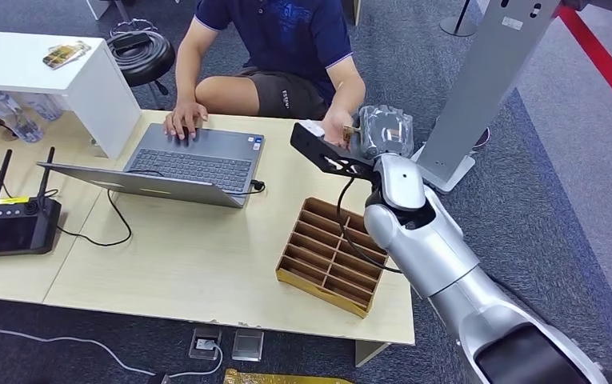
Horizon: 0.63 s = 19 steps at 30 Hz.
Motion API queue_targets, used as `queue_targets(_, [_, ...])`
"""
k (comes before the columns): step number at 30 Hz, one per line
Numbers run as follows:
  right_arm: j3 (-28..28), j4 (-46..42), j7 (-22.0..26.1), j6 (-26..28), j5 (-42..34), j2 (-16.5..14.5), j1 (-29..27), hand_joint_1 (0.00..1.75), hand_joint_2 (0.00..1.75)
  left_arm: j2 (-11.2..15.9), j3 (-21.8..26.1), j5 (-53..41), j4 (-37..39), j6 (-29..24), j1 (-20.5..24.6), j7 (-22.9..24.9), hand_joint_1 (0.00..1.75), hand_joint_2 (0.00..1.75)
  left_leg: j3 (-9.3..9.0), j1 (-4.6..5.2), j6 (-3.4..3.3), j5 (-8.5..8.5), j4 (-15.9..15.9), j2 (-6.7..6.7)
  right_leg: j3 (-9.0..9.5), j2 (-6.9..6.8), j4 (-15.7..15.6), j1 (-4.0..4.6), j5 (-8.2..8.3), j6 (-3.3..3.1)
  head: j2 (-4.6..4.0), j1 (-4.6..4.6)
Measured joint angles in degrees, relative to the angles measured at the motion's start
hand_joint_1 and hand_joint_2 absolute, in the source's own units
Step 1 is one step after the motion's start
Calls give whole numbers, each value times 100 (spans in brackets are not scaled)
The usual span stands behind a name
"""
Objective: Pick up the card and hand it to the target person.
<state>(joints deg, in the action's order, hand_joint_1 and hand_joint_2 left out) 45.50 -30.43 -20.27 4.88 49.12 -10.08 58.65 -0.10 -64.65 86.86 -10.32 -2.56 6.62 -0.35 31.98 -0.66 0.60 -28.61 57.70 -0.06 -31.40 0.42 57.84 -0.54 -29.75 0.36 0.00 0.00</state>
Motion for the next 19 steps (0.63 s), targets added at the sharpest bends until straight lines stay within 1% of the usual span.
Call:
queue_targets(3, [46,70,46,51,7,-75,23,152,175,71,2,14,-15,99,-2,45,0,0,2,0,-1,1,1,-6,0,-6,-1,0,-1,0,0,0])
queue_targets(7, [66,-31,29,43,-6,-19,18,152,175,129,-46,-26,-1,192,5,74,0,0,0,0,-1,2,-3,-4,2,-5,-4,1,1,-1,0,0])
queue_targets(11, [82,-147,16,31,-17,54,10,0,175,127,-98,-75,5,187,10,35,0,0,-5,-1,-1,9,-13,-11,9,-14,-12,2,4,-2,0,0])
queue_targets(19, [48,-504,71,125,-72,167,11,0,175,12,-43,-9,7,4,37,-82,0,0,16,-2,-2,2,9,-28,-7,-28,3,3,-5,2,0,0])
